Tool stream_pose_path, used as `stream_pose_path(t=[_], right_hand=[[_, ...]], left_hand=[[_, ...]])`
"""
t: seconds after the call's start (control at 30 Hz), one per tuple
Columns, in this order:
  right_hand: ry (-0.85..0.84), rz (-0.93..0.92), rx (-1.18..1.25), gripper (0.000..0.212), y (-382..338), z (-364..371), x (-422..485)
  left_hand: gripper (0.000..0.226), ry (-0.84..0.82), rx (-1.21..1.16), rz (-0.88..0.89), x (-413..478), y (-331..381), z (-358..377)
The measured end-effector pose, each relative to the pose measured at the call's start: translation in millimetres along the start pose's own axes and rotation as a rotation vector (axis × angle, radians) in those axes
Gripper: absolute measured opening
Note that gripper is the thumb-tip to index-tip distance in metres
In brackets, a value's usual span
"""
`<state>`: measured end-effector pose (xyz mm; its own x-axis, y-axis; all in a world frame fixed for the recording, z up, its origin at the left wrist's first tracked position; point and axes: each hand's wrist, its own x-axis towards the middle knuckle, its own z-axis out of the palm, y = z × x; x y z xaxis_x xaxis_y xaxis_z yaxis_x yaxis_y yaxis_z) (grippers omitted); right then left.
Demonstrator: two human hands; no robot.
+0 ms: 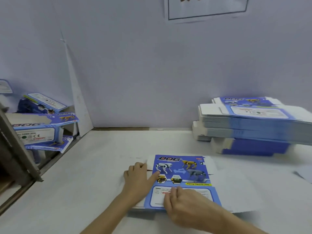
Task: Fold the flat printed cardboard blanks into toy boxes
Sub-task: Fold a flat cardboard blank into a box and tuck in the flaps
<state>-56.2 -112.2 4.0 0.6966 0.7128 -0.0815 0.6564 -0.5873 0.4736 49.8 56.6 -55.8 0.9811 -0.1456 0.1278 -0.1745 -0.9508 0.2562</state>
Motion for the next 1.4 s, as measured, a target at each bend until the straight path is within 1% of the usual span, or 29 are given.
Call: stream_pose_path(t=[0.07,0.13,0.27,0.33,0.37,0.4,0.43,0.47,0.5,0.53,0.57,0.63,0.67,0.7,0.73,0.8,0.83,0.87,0.9,0.97,1.03,1.1,1.13,1.17,1.2,1.27,1.33,1.37,1.4], right_hand=[[-0.068,-0.070,0.149,0.046,-8,9,-16],[-0.117,0.005,0.264,0.046,-13,11,-27],[0.004,0.244,0.598,0.059,-3,24,-48],[0.068,0.305,0.662,0.058,9,34,-53],[0.059,0.329,0.686,0.058,14,39,-54],[0.044,0.351,0.712,0.059,16,44,-53],[0.051,0.365,0.724,0.058,17,48,-51],[0.078,0.375,0.729,0.055,18,52,-49],[0.121,0.397,0.751,0.049,18,54,-46],[0.167,0.443,0.786,0.044,18,54,-45],[0.208,0.510,0.823,0.041,18,54,-45],[0.272,0.642,0.862,0.037,23,53,-48],[0.295,0.680,0.864,0.035,25,51,-51],[0.309,0.701,0.859,0.033,29,48,-54],[0.322,0.714,0.855,0.031,33,42,-58],[0.389,0.746,0.871,0.026,46,29,-65],[0.451,0.764,0.885,0.025,54,20,-69],[0.504,0.778,0.892,0.024,61,11,-72],[0.526,0.782,0.892,0.024,67,1,-75],[0.482,0.747,0.899,0.024,73,-15,-77],[0.384,0.706,0.863,0.025,72,-22,-76],[0.353,0.681,0.818,0.025,67,-29,-74],[0.400,0.692,0.824,0.024,67,-34,-75],[0.510,0.711,0.832,0.022,69,-41,-77],[0.688,0.734,0.789,0.020,73,-49,-82],[1.099,0.781,0.499,0.019,89,-71,-93],[1.411,0.832,0.255,0.024,98,-90,-102],[1.514,0.864,0.227,0.026,99,-95,-103],[1.584,0.911,0.257,0.029,98,-98,-99]], left_hand=[[0.060,0.014,-0.014,0.028,-19,15,5],[0.061,0.042,-0.005,0.031,-32,23,9],[0.061,0.052,0.036,0.029,-40,28,4],[0.067,0.067,0.032,0.002,-43,33,-5],[0.070,0.084,0.066,0.025,-46,36,-8],[0.071,0.122,0.106,0.105,-51,40,-10],[0.071,0.154,0.066,0.249,-55,46,-14],[0.072,0.119,-0.028,0.389,-63,49,-18],[0.074,0.016,-0.084,0.490,-72,52,-22],[0.080,-0.058,-0.012,0.595,-83,55,-20],[0.086,0.023,0.090,0.719,-90,53,-17],[0.089,0.023,0.315,0.793,-94,54,-23],[0.085,-0.061,0.428,0.806,-96,53,-26],[0.080,-0.040,0.445,0.891,-95,56,-28],[0.074,-0.128,0.420,0.947,-93,58,-33],[0.068,-0.169,0.259,0.901,-94,64,-33],[0.063,-0.058,0.260,0.969,-95,65,-34],[0.056,-0.113,0.286,0.985,-97,67,-37],[0.050,-0.094,0.383,1.013,-100,69,-41],[0.055,-0.006,0.461,1.046,-106,71,-34],[0.054,0.038,0.503,1.036,-105,69,-32],[0.036,0.114,0.451,0.982,-104,67,-39],[0.026,0.126,0.402,0.945,-103,67,-47],[0.022,0.151,0.329,0.913,-98,66,-58],[0.023,0.167,0.225,0.879,-91,68,-73],[0.021,0.227,0.059,0.829,-68,66,-106],[0.021,0.424,-0.054,0.792,-46,73,-138],[0.023,0.532,-0.140,0.745,-35,75,-151],[0.028,0.610,-0.301,0.666,-27,78,-160]])
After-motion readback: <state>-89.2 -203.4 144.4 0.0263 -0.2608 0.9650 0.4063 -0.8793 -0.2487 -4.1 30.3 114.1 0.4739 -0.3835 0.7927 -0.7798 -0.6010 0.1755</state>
